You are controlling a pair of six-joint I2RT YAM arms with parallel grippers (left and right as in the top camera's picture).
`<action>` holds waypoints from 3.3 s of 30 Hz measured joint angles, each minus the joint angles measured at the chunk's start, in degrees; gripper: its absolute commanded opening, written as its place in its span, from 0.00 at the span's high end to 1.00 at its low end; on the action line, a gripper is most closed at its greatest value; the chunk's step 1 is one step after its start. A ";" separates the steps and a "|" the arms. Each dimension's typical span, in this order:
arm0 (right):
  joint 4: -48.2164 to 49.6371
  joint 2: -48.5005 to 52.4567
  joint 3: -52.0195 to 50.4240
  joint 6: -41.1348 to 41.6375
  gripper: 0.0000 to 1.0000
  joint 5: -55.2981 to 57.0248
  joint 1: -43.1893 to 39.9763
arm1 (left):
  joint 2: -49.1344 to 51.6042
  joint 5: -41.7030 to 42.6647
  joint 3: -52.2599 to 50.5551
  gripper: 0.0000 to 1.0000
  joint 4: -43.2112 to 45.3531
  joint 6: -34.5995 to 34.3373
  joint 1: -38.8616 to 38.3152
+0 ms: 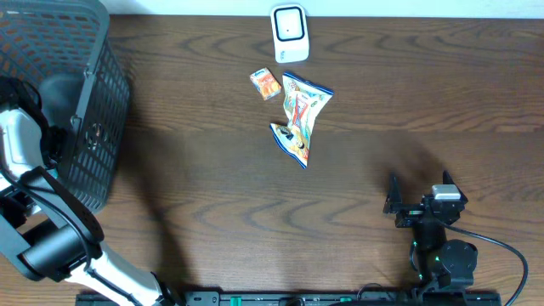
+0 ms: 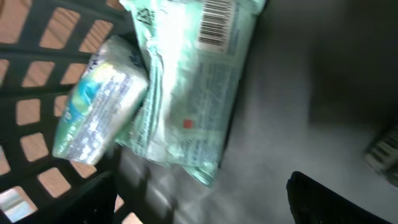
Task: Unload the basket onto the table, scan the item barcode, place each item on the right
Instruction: 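Reach into the basket and grasp a light-green tissue pack with left gripper, then carry the tissue pack to the scanner and release it on the pile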
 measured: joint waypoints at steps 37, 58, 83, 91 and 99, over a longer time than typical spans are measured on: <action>0.00 0.00 0.02 0.00 0.01 -0.02 0.00 | 8.20 -4.72 0.85 0.92 4.24 2.99 0.00; 0.00 0.00 0.02 0.00 0.01 0.00 0.00 | -33.53 23.78 -0.46 0.93 20.11 -13.66 -1.44; 0.00 0.00 0.02 0.00 0.01 -0.02 0.00 | -21.40 23.98 -0.46 0.93 11.61 -8.28 -48.52; 0.00 0.00 0.00 0.00 0.01 -0.02 0.00 | -5.07 22.60 -0.46 0.70 14.32 -7.82 -54.62; 0.00 0.00 0.02 0.00 0.01 -0.02 0.00 | 1.66 22.38 -0.46 0.43 14.91 -7.34 -56.35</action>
